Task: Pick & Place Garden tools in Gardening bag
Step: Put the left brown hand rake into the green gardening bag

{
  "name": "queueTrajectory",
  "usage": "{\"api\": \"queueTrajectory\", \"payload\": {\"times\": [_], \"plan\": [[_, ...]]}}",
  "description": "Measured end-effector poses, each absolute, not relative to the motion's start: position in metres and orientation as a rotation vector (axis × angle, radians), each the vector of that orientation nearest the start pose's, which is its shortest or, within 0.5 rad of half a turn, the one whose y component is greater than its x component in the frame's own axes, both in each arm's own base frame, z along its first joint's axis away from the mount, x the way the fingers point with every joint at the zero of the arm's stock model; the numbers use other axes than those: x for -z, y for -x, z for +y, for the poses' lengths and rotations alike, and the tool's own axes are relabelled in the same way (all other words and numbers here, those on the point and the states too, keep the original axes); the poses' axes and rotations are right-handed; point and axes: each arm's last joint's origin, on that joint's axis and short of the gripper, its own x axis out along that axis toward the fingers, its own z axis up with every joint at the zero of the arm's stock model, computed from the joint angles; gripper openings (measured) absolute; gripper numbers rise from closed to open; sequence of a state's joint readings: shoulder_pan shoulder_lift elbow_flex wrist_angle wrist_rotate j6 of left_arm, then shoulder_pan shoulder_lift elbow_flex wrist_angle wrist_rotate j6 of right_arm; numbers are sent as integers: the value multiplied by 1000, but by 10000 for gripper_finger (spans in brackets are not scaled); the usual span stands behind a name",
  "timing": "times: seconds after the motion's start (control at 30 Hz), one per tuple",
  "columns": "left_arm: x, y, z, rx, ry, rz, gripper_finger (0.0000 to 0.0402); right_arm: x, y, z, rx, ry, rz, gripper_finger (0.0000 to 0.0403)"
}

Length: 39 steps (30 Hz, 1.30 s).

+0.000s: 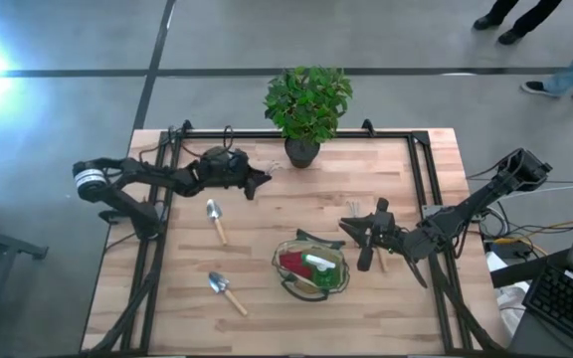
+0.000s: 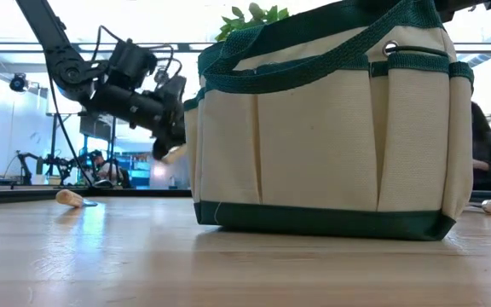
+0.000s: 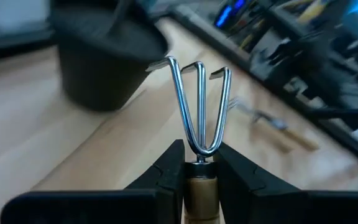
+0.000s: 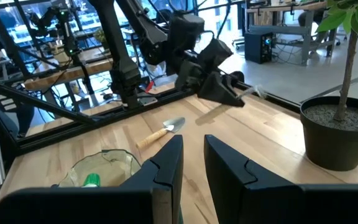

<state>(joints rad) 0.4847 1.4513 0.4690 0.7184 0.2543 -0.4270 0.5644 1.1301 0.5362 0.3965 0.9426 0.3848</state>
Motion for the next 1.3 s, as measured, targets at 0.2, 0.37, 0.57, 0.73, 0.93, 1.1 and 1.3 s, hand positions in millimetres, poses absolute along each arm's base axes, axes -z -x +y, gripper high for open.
{"api": "queueTrajectory", "payload": {"times": [0.2, 0.37, 0.57, 0.73, 0.93, 1.1, 1.3], "plan": [[-184, -248, 106, -170, 433, 79, 67, -238, -204, 102, 399, -244, 70, 56], [-196, -253, 93, -79, 370, -25, 67, -238, -205, 102, 399, -245, 69, 56], [-212, -258, 75, 10, 231, -166, 67, -238, -205, 102, 400, -245, 69, 56], [-217, -261, 60, -36, 151, -223, 67, -238, -205, 101, 401, -246, 68, 56], [-217, -265, 43, -169, 75, -237, 67, -239, -205, 101, 403, -247, 66, 56], [-224, -270, 28, -267, 25, -259, 67, -240, -207, 98, 419, -251, 61, 56], [-234, -275, 8, -423, -48, -264, 67, -242, -210, 94, 440, -255, 54, 56]]}}
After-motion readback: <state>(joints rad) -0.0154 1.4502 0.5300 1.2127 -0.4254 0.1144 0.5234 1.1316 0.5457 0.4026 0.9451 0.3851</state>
